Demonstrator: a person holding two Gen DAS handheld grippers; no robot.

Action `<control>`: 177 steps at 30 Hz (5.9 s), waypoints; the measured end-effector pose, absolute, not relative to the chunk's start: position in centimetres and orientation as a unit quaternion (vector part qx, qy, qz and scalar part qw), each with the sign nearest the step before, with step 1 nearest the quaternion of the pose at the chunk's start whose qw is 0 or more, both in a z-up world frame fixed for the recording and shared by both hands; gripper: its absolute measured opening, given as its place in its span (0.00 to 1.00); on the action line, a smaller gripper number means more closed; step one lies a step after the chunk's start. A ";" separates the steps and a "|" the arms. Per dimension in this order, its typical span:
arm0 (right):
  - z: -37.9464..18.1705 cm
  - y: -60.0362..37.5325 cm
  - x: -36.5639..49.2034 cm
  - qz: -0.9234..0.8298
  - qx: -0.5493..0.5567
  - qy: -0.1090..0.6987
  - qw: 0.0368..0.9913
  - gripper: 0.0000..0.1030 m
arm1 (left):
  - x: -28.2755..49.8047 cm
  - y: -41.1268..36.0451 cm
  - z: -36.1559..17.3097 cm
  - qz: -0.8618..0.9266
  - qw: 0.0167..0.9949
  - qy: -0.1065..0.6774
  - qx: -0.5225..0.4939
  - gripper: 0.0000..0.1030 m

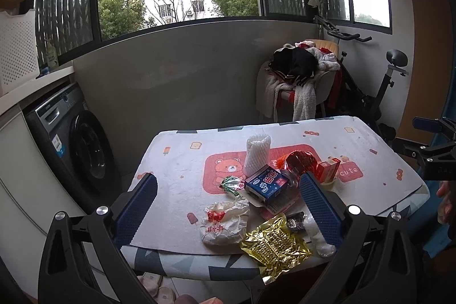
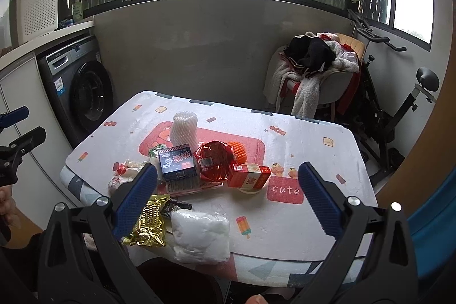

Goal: Collect trash

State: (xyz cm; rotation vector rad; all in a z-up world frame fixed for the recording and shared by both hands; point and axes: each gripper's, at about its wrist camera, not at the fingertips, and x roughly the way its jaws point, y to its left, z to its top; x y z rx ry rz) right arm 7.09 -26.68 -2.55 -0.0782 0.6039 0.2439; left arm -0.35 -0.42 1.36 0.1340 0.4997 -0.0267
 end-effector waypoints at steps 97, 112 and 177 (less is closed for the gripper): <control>-26.0 -22.2 13.2 0.173 0.005 0.479 0.860 0.95 | 2.6 3.9 -16.1 -0.043 0.906 0.419 -0.049 0.95; -25.0 -21.3 12.4 0.179 -0.042 0.470 0.863 0.80 | 3.3 3.6 -17.4 -0.068 0.893 0.439 -0.077 0.93; -22.3 -23.9 5.9 0.154 -0.008 0.431 0.889 0.73 | 0.7 -2.1 -19.1 -0.115 0.891 0.437 -0.049 0.39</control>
